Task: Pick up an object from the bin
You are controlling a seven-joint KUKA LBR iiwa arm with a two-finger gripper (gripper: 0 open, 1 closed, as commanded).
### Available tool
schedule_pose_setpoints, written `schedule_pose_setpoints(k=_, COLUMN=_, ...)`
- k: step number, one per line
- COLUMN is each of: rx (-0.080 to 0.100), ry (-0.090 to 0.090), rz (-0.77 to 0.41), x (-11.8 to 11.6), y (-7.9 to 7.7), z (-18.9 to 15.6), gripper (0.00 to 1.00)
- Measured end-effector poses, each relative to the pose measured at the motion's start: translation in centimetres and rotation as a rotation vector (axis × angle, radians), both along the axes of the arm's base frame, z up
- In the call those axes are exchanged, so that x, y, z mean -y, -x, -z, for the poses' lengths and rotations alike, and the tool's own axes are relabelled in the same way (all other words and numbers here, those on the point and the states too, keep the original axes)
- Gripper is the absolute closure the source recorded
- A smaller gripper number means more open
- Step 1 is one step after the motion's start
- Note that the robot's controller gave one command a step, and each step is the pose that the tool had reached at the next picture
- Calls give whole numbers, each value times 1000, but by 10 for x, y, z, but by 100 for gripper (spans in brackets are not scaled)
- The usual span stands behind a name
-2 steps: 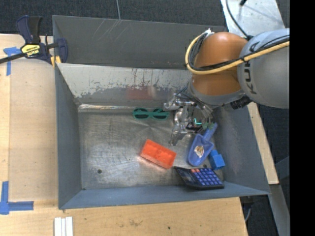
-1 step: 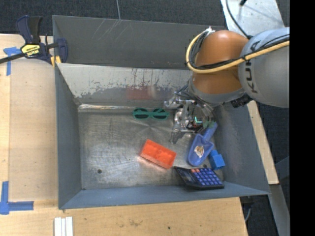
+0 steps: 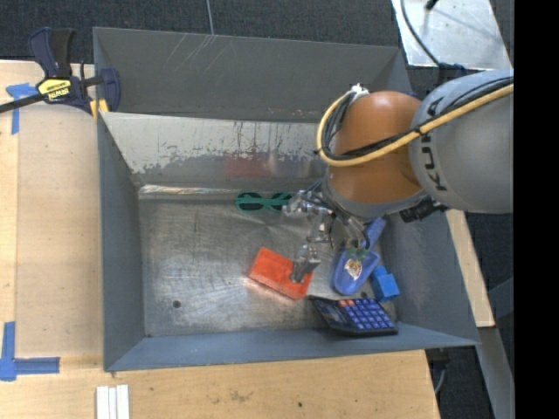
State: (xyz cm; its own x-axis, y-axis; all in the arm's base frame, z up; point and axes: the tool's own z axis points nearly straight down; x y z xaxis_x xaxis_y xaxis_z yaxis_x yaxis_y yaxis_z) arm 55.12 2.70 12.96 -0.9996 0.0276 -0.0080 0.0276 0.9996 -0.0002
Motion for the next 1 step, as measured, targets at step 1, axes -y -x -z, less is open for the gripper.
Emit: schedule_pose_setpoints(k=1, rx=-6, ry=-2, rz=73, x=17, y=47, z=32, gripper=0)
